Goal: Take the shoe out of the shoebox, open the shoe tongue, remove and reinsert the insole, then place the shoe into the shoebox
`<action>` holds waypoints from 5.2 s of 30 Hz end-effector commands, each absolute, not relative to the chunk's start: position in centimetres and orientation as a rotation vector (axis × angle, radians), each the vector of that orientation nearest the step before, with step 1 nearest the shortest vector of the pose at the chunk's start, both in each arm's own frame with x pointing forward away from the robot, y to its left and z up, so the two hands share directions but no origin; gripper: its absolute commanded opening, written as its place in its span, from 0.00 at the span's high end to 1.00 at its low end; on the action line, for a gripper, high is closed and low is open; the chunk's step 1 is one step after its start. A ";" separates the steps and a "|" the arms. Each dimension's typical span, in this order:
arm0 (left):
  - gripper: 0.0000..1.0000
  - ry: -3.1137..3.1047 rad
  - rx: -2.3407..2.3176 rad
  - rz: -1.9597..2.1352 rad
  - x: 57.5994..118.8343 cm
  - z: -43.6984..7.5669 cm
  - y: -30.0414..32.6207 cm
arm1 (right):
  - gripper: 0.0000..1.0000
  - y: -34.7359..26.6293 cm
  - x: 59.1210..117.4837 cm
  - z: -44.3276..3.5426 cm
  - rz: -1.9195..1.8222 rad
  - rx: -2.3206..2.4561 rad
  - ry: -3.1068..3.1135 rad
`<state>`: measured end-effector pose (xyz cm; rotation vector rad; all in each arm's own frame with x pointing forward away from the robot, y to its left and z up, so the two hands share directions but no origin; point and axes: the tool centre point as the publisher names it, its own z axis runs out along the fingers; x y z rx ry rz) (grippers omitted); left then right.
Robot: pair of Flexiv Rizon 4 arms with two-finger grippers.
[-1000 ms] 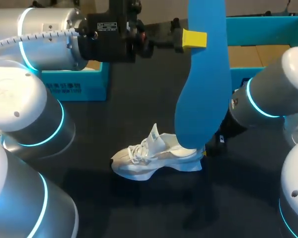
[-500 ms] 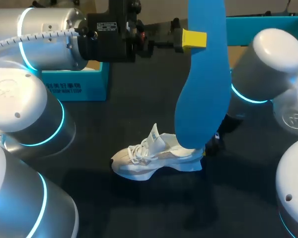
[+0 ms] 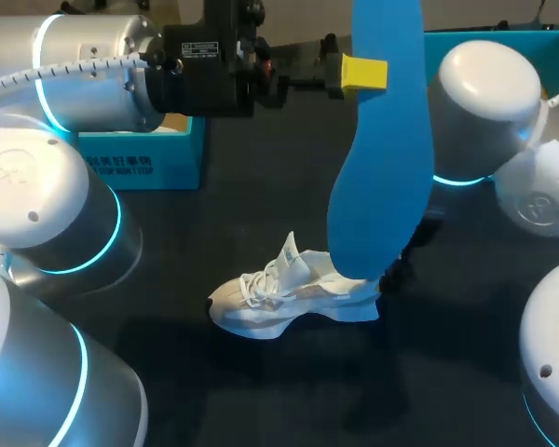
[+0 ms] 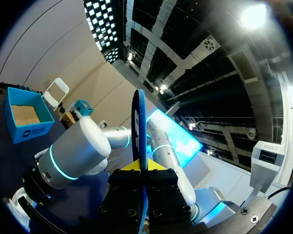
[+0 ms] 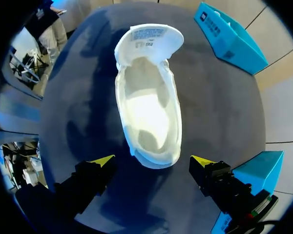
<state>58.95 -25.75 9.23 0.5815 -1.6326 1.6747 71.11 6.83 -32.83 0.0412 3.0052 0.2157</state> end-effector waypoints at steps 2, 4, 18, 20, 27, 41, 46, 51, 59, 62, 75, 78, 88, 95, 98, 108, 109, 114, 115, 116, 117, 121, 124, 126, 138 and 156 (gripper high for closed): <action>1.00 -1.632 0.585 1.676 58.9 9.2 -26.0 | 0.00 7.4 71.2 -33.2 0.201 0.040 2.993; 1.00 -1.632 0.585 1.676 58.9 9.2 -26.0 | 0.00 7.6 71.4 -33.3 0.205 0.033 2.993; 1.00 -1.632 0.585 1.676 58.9 9.2 -26.0 | 0.00 8.0 71.5 -33.6 0.212 0.014 2.997; 1.00 -1.632 0.585 1.676 58.9 9.2 -26.0 | 0.00 8.0 71.5 -33.6 0.212 0.014 2.997; 1.00 -1.632 0.585 1.676 58.9 9.2 -26.0 | 0.00 8.0 71.5 -33.6 0.212 0.014 2.997; 1.00 -1.632 0.585 1.676 58.9 9.2 -26.0 | 0.00 8.0 71.5 -33.6 0.212 0.014 2.997; 1.00 -1.632 0.585 1.676 58.9 9.2 -26.0 | 0.00 8.0 71.5 -33.6 0.212 0.014 2.997; 1.00 -1.632 0.585 1.676 58.9 9.2 -26.0 | 0.00 9.0 72.2 -32.7 0.150 -0.005 3.018; 1.00 -1.632 0.585 1.676 58.9 9.2 -26.0 | 0.00 10.4 73.5 -31.4 0.115 -0.017 3.017; 1.00 -1.632 0.585 1.676 58.9 9.2 -26.0 | 0.00 10.8 73.8 -31.9 0.121 -0.036 3.020; 1.00 -1.632 0.585 1.676 58.9 9.2 -26.0 | 0.00 13.2 74.9 -35.3 0.102 -0.129 3.033; 1.00 -1.632 0.585 1.676 58.9 9.2 -26.0 | 0.00 13.4 75.2 -36.2 0.104 -0.132 3.035; 1.00 -1.632 0.585 1.676 58.9 9.2 -26.0 | 0.10 13.3 75.1 -38.5 0.117 -0.119 3.060; 1.00 -1.632 0.585 1.676 58.9 9.2 -26.0 | 0.55 12.9 74.7 -39.1 0.126 -0.101 3.076; 1.00 -1.632 0.585 1.676 58.9 9.2 -26.0 | 0.64 12.9 74.7 -39.1 0.128 -0.102 3.080; 1.00 -1.632 0.585 1.676 58.9 9.2 -26.0 | 1.00 12.9 74.5 -38.7 0.159 -0.049 3.096; 1.00 -1.632 0.585 1.676 58.9 9.2 -26.0 | 1.00 12.9 74.4 -38.6 0.179 -0.034 3.098; 1.00 -1.632 0.585 1.676 58.9 9.2 -26.0 | 1.00 12.8 74.0 -37.5 0.195 0.093 3.135; 1.00 -1.632 0.585 1.676 58.9 9.2 -26.0 | 1.00 12.7 74.0 -37.2 0.206 0.120 3.134; 1.00 -1.632 0.585 1.676 58.9 9.2 -26.0 | 1.00 12.7 73.9 -37.0 0.203 0.147 3.139; 1.00 -1.632 0.585 1.676 58.9 9.2 -26.0 | 1.00 12.6 73.9 -36.7 0.191 0.168 3.144; 1.00 -1.632 0.585 1.676 58.9 9.2 -26.0 | 1.00 12.0 73.8 -36.0 0.180 0.293 3.148; 1.00 -1.632 0.585 1.676 58.9 9.2 -26.0 | 1.00 12.0 73.7 -35.2 0.168 0.387 3.141; 1.00 -1.632 0.585 1.676 58.9 9.2 -26.0 | 1.00 11.8 73.6 -34.8 0.230 0.459 3.128; 1.00 -1.632 0.585 1.676 58.9 9.2 -26.0 | 1.00 12.2 73.5 -33.4 0.337 0.454 3.036; 1.00 -1.632 0.585 1.676 58.9 9.2 -26.0 | 1.00 11.5 73.6 -33.9 0.373 0.884 2.987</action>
